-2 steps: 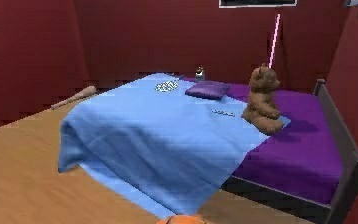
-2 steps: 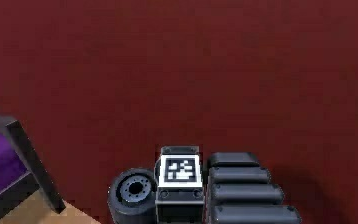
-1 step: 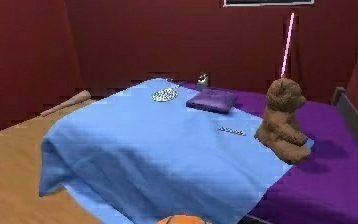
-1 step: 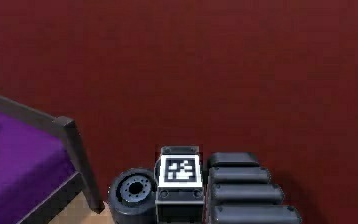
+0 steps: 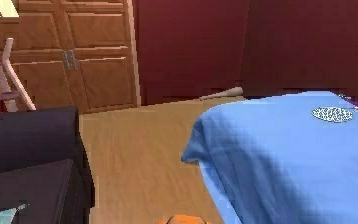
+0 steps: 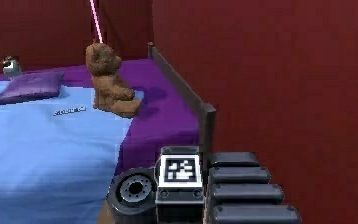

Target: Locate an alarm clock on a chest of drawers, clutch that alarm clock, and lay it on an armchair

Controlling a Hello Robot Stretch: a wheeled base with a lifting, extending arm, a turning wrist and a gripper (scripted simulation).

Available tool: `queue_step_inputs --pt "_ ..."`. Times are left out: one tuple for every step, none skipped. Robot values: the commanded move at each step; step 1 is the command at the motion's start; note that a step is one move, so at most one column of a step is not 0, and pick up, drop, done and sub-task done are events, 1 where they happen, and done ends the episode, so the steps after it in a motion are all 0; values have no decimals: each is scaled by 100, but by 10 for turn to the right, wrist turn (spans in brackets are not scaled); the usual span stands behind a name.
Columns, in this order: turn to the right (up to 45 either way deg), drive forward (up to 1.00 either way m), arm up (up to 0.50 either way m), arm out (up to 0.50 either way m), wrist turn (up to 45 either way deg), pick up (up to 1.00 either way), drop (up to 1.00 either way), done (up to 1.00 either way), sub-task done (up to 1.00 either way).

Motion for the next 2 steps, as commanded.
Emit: queue_step_inputs --pt "-120 0 0 0 0 0 0 0 0" --pt "-30 0 0 0 0 0 0 0 0"
